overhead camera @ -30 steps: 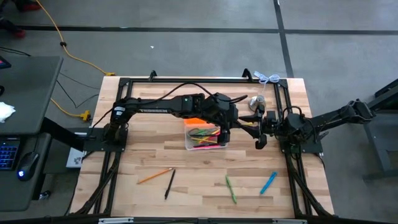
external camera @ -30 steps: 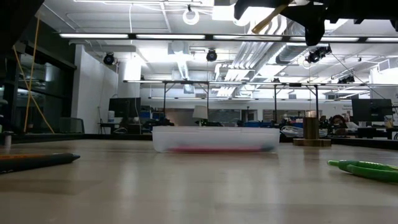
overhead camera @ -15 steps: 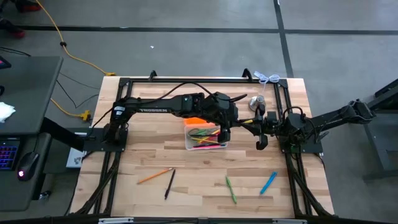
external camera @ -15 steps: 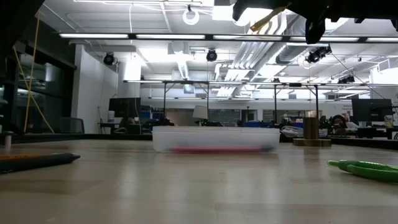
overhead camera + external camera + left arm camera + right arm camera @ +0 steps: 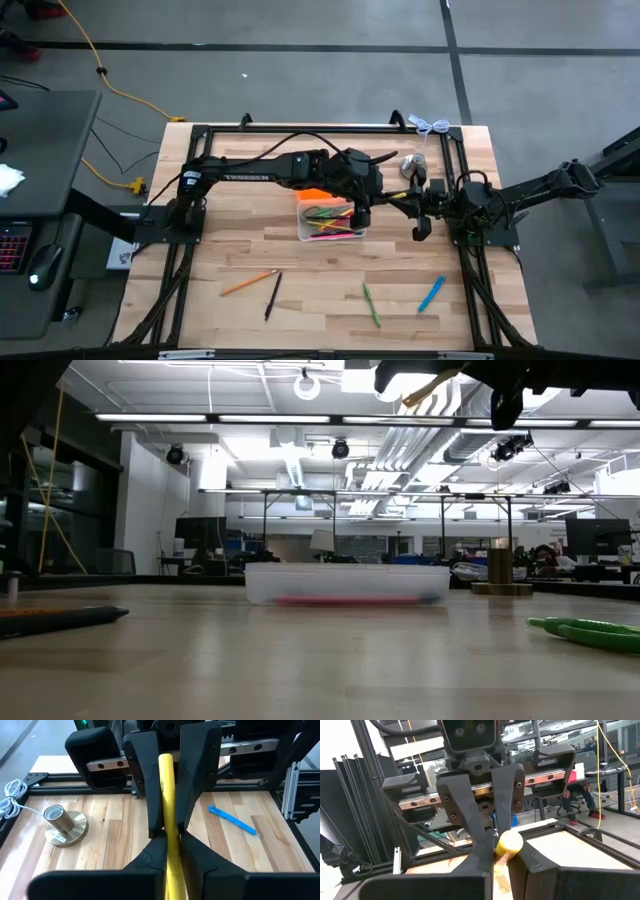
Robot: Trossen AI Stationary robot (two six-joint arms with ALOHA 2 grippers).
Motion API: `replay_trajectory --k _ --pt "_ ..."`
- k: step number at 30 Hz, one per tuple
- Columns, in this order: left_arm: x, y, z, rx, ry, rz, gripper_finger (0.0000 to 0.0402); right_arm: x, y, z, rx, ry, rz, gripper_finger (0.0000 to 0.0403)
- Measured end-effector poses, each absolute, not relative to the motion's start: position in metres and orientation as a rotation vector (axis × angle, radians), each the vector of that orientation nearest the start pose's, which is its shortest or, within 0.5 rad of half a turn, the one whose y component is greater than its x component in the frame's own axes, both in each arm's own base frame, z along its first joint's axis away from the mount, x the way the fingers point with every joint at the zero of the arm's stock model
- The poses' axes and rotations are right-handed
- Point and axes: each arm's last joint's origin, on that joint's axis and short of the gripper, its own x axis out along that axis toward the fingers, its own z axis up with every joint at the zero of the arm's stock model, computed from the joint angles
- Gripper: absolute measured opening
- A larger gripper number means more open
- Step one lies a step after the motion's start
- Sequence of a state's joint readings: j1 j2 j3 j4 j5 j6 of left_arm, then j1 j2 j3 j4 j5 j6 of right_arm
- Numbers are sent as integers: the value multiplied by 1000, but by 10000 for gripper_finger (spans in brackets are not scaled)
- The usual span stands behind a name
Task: Pick & place school supplies into a supply box
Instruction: Put the yellow pen into the container
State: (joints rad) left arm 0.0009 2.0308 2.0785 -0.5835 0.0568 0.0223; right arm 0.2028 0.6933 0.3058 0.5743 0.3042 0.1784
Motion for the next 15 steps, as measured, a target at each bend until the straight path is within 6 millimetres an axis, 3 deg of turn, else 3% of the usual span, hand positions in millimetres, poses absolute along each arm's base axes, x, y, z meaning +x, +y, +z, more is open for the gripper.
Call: replay_trajectory --k 15 --pt "454 0 369 70 607 -14 198 159 22 252 220 -178 -134 9"
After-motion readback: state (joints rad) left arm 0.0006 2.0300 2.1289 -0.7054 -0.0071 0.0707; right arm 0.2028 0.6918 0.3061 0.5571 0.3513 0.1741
